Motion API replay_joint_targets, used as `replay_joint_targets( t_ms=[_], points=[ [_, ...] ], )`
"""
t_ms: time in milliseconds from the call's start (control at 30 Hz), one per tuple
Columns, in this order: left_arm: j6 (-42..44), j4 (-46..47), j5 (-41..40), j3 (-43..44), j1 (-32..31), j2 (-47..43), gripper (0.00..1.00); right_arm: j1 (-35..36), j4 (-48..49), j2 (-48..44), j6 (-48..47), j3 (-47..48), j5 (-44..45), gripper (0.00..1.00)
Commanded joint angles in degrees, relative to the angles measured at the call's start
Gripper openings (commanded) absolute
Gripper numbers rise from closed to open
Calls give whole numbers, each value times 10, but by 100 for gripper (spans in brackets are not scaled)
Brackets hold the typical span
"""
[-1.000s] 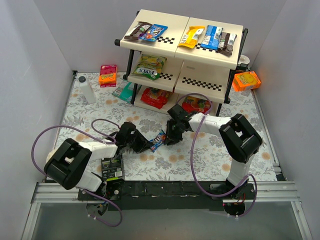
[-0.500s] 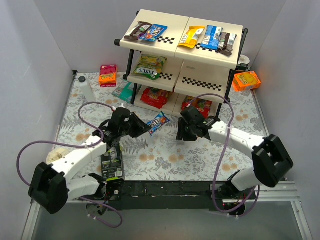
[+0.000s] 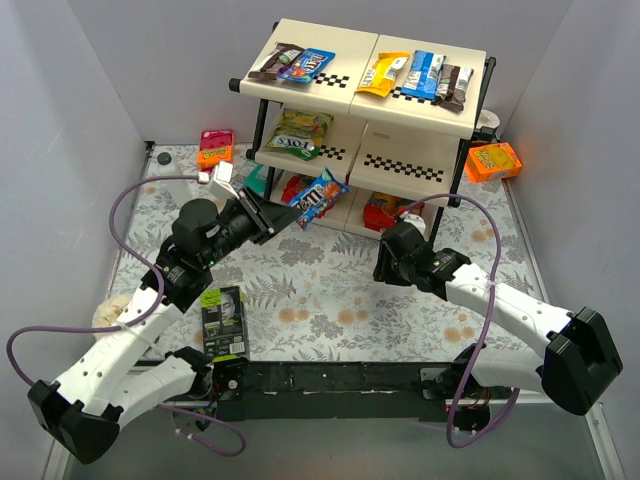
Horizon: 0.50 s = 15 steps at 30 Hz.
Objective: Place and organize the candy bags onto the shelf
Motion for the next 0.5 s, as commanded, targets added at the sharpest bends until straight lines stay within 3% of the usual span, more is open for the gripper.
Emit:
replay_joint_targets(
  t_ms=[0, 167, 400, 467],
  points=[
    [-13, 74, 3, 80, -1, 28, 0, -2, -14, 1, 5, 11, 30, 47],
    [-64, 108, -11, 192, 0, 121, 0, -2, -7, -16, 1, 3, 32, 47],
    [-114, 19, -75, 428, 0, 286, 0, -3, -14, -44, -2, -10, 38, 47],
    [-136, 19, -82, 453, 0, 308, 0, -3, -16, -50, -2, -13, 40, 47]
  ],
)
